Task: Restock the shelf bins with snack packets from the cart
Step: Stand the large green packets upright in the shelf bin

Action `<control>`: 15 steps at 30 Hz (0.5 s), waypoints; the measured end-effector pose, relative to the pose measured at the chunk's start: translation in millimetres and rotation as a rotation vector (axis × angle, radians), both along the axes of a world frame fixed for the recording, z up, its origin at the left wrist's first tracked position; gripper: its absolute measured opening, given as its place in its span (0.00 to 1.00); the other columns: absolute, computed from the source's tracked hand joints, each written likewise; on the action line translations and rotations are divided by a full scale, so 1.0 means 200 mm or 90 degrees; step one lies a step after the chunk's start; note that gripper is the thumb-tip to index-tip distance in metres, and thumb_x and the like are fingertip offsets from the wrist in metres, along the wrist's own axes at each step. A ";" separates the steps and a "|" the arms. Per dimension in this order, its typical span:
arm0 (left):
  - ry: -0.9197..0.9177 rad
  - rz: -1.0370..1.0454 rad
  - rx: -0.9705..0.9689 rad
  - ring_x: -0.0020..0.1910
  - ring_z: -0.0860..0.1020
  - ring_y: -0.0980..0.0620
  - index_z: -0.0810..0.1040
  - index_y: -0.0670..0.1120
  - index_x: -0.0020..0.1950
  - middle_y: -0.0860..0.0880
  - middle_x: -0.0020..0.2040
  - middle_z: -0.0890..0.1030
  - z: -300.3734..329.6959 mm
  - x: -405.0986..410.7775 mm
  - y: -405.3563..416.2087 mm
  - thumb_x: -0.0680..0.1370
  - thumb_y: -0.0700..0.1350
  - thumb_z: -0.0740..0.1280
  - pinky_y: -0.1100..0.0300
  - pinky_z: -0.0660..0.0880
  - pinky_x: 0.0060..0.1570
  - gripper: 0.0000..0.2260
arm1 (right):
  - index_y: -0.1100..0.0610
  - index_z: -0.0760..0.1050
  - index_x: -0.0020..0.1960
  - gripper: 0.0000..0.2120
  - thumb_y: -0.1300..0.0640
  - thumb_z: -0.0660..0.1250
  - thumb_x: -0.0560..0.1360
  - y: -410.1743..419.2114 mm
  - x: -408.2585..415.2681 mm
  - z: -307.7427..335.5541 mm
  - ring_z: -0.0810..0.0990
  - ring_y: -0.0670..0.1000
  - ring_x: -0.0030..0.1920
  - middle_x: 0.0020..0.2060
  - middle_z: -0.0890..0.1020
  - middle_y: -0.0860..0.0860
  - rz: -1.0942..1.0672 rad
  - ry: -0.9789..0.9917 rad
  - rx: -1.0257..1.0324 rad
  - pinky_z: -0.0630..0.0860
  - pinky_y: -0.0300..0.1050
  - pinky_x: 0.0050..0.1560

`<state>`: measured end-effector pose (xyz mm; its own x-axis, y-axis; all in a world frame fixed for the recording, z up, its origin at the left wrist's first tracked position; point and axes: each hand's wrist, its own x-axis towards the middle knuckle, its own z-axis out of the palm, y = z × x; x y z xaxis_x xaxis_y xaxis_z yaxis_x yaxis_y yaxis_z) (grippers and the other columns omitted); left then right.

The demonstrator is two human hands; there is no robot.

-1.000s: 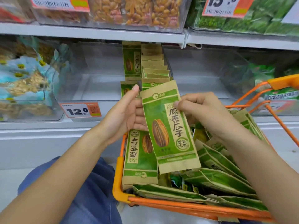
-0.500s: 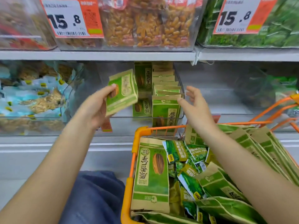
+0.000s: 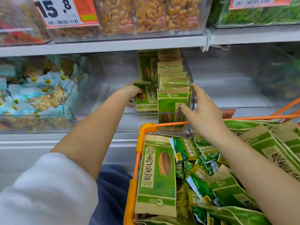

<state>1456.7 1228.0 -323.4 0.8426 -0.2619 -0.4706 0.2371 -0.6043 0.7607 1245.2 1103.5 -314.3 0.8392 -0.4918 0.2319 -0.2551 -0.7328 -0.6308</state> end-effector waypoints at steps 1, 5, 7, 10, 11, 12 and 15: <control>0.009 -0.018 0.024 0.56 0.77 0.43 0.70 0.41 0.65 0.41 0.61 0.75 -0.01 0.00 -0.01 0.80 0.47 0.66 0.50 0.75 0.51 0.17 | 0.51 0.54 0.77 0.31 0.51 0.63 0.78 0.00 0.00 -0.01 0.70 0.51 0.67 0.68 0.72 0.50 -0.001 -0.001 -0.006 0.68 0.46 0.61; 0.009 -0.049 0.038 0.58 0.77 0.43 0.71 0.41 0.60 0.41 0.59 0.77 -0.04 0.00 -0.06 0.77 0.46 0.69 0.48 0.75 0.60 0.15 | 0.50 0.54 0.77 0.31 0.51 0.64 0.78 -0.02 0.01 -0.03 0.70 0.51 0.67 0.68 0.72 0.50 -0.002 -0.002 -0.005 0.69 0.47 0.61; 0.025 -0.042 0.021 0.54 0.79 0.45 0.74 0.41 0.54 0.42 0.57 0.78 -0.06 0.01 -0.06 0.76 0.42 0.70 0.48 0.75 0.60 0.10 | 0.50 0.54 0.77 0.32 0.50 0.64 0.78 -0.02 0.01 -0.03 0.69 0.52 0.67 0.68 0.71 0.51 -0.001 0.003 -0.012 0.69 0.48 0.61; 0.110 -0.036 -0.031 0.42 0.80 0.49 0.76 0.42 0.45 0.44 0.47 0.79 -0.05 0.02 -0.03 0.75 0.36 0.70 0.52 0.78 0.47 0.04 | 0.50 0.52 0.77 0.33 0.50 0.64 0.77 -0.02 0.01 -0.03 0.69 0.53 0.68 0.67 0.71 0.52 -0.001 0.010 -0.016 0.69 0.48 0.61; 0.124 -0.045 -0.033 0.41 0.79 0.50 0.76 0.43 0.46 0.45 0.46 0.80 -0.05 0.02 -0.02 0.74 0.36 0.71 0.54 0.78 0.44 0.05 | 0.50 0.52 0.77 0.33 0.51 0.64 0.78 -0.02 0.01 -0.03 0.69 0.53 0.68 0.67 0.71 0.52 -0.001 0.012 -0.014 0.69 0.48 0.61; 0.132 -0.059 -0.029 0.42 0.80 0.51 0.77 0.43 0.46 0.46 0.46 0.80 -0.05 0.02 -0.01 0.74 0.36 0.71 0.55 0.78 0.42 0.06 | 0.50 0.52 0.77 0.33 0.51 0.64 0.78 -0.02 0.01 -0.03 0.69 0.53 0.68 0.67 0.72 0.53 0.000 0.012 -0.012 0.69 0.48 0.61; 0.155 -0.088 -0.025 0.41 0.81 0.51 0.79 0.44 0.47 0.46 0.46 0.82 -0.03 0.02 0.01 0.74 0.37 0.71 0.57 0.81 0.36 0.05 | 0.50 0.52 0.77 0.33 0.51 0.63 0.78 -0.02 0.01 -0.02 0.68 0.53 0.68 0.67 0.71 0.53 0.007 0.013 -0.006 0.69 0.48 0.61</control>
